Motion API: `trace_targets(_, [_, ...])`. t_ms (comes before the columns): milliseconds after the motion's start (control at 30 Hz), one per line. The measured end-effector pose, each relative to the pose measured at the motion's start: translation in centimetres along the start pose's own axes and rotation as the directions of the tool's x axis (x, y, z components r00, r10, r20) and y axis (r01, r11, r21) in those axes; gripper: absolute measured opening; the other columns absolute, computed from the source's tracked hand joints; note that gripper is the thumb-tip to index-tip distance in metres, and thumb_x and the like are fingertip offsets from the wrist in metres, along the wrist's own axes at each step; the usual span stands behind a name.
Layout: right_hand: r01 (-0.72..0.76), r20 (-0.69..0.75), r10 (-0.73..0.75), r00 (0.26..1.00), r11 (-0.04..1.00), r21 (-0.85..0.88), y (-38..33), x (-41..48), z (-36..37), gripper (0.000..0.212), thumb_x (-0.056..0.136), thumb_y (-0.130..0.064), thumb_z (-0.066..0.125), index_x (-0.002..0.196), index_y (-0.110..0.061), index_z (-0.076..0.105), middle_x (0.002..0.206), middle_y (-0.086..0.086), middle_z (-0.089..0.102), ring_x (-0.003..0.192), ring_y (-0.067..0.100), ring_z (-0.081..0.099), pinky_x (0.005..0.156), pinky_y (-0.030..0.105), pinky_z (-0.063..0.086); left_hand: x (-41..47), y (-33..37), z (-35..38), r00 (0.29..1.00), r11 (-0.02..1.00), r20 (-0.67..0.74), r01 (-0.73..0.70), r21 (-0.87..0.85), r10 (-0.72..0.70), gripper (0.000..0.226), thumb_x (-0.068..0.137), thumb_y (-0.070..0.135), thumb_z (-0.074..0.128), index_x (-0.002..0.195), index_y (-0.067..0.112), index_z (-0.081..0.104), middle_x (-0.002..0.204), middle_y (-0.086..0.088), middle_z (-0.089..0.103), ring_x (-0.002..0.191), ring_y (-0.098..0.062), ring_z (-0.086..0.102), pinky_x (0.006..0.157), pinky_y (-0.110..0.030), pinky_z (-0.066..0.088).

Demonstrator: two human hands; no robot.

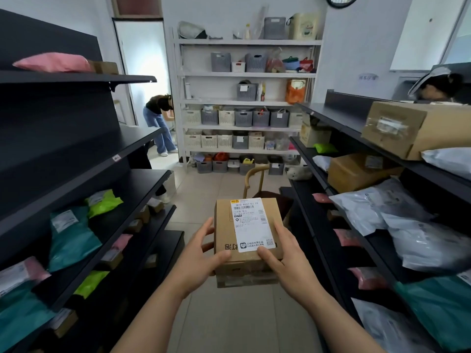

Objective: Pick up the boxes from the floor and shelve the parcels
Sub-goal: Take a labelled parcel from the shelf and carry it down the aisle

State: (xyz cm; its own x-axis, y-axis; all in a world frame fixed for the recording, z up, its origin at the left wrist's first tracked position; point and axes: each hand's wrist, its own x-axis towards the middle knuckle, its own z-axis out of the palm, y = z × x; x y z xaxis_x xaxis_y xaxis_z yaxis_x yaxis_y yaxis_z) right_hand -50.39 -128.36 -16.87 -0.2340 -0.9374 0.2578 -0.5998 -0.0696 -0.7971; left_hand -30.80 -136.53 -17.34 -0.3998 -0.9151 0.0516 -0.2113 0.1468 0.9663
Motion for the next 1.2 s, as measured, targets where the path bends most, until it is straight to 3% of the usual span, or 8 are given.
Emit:
trace_targets(267, [0.013, 0.014, -0.013, 1.0, 1.0, -0.003, 0.8, 8.7, 3.1, 0.064, 0.092, -0.04, 0.056, 0.143, -0.05, 0.018, 0.144, -0.021, 0.032, 0.118, -0.005, 0.037, 0.096, 0.024, 0.038, 8.4, -1.6, -3.6, 1.0, 1.0, 0.006, -0.006, 0.025, 0.006, 0.08, 0.081, 0.022, 0.073, 0.142, 0.049, 0.03, 0.148, 0.014, 0.033, 0.131, -0.017, 0.04, 0.082, -0.046, 0.058])
trace_targets(467, [0.048, 0.013, -0.048, 0.999, 0.999, 0.013, -1.2, 17.0, 5.8, 0.059, 0.092, -0.039, 0.056, 0.121, -0.069, 0.014, 0.131, -0.029, 0.033, 0.116, -0.005, 0.04, 0.098, 0.028, 0.04, 16.1, -1.4, -8.6, 0.999, 0.999, 0.001, -0.032, 0.019, 0.032, 0.078, 0.08, 0.023, 0.074, 0.141, 0.049, 0.032, 0.148, 0.014, 0.035, 0.13, -0.015, 0.043, 0.086, -0.042, 0.057])
trace_targets(600, [0.047, -0.009, -0.047, 0.999, 0.998, 0.034, -2.1, 22.6, 8.2, 0.065, 0.092, -0.039, 0.057, 0.14, -0.056, 0.017, 0.145, -0.021, 0.032, 0.126, -0.001, 0.037, 0.103, 0.028, 0.038, 21.2, -0.9, -11.9, 0.998, 0.995, -0.012, -0.06, 0.082, 0.062, 0.079, 0.082, 0.022, 0.072, 0.143, 0.048, 0.029, 0.149, 0.015, 0.032, 0.131, -0.013, 0.041, 0.087, -0.034, 0.055])
trace_targets(700, [0.045, -0.022, -0.044, 0.999, 0.998, 0.035, -1.9, 25.8, 9.7, 0.071, 0.091, -0.04, 0.057, 0.147, -0.048, 0.014, 0.151, -0.018, 0.029, 0.13, 0.0, 0.035, 0.106, 0.028, 0.037, 24.2, -1.3, -13.6, 0.997, 0.992, -0.011, -0.079, 0.096, 0.081, 0.079, 0.083, 0.022, 0.072, 0.144, 0.046, 0.028, 0.15, 0.013, 0.031, 0.127, -0.009, 0.04, 0.073, -0.018, 0.049])
trace_targets(833, [0.037, -0.014, -0.037, 0.999, 0.999, 0.035, -1.7, 29.0, 11.5, 0.071, 0.092, -0.038, 0.058, 0.147, -0.046, 0.014, 0.151, -0.016, 0.029, 0.127, -0.001, 0.035, 0.105, 0.029, 0.036, 27.2, -2.5, -15.2, 0.997, 0.994, -0.012, -0.071, 0.08, 0.073, 0.079, 0.083, 0.021, 0.072, 0.144, 0.045, 0.029, 0.149, 0.014, 0.032, 0.122, -0.007, 0.041, 0.065, -0.014, 0.047])
trace_targets(933, [0.045, -0.005, -0.044, 0.999, 0.998, 0.036, -1.6, 31.2, 12.6, 0.071, 0.092, -0.036, 0.058, 0.147, -0.044, 0.014, 0.149, -0.016, 0.031, 0.121, -0.005, 0.033, 0.102, 0.025, 0.035, 29.3, -3.3, -16.3, 0.997, 0.996, -0.02, -0.07, 0.06, 0.071, 0.08, 0.082, 0.021, 0.073, 0.144, 0.046, 0.029, 0.149, 0.015, 0.032, 0.126, -0.008, 0.041, 0.072, -0.017, 0.05])
trace_targets(1067, [0.065, 0.017, -0.066, 0.998, 0.997, 0.044, -1.4, 35.2, 13.9, 0.071, 0.093, -0.036, 0.057, 0.148, -0.041, 0.014, 0.143, -0.02, 0.03, 0.119, -0.006, 0.03, 0.1, 0.022, 0.033, 32.2, -3.8, -17.8, 0.995, 0.997, -0.07, -0.063, 0.055, 0.067, 0.081, 0.081, 0.021, 0.074, 0.143, 0.048, 0.03, 0.149, 0.014, 0.035, 0.131, -0.012, 0.042, 0.09, -0.037, 0.055])
trace_targets(1200, [0.121, 0.067, -0.125, 0.99, 0.991, 0.061, -0.9, 40.3, 15.2, 0.07, 0.093, -0.038, 0.056, 0.148, -0.042, 0.013, 0.131, -0.024, 0.028, 0.118, -0.006, 0.03, 0.092, 0.015, 0.03, 35.4, -3.9, -19.3, 0.989, 0.997, -0.136, -0.062, 0.036, 0.066, 0.079, 0.081, 0.019, 0.073, 0.141, 0.05, 0.031, 0.147, 0.014, 0.038, 0.131, -0.013, 0.043, 0.086, -0.046, 0.057])
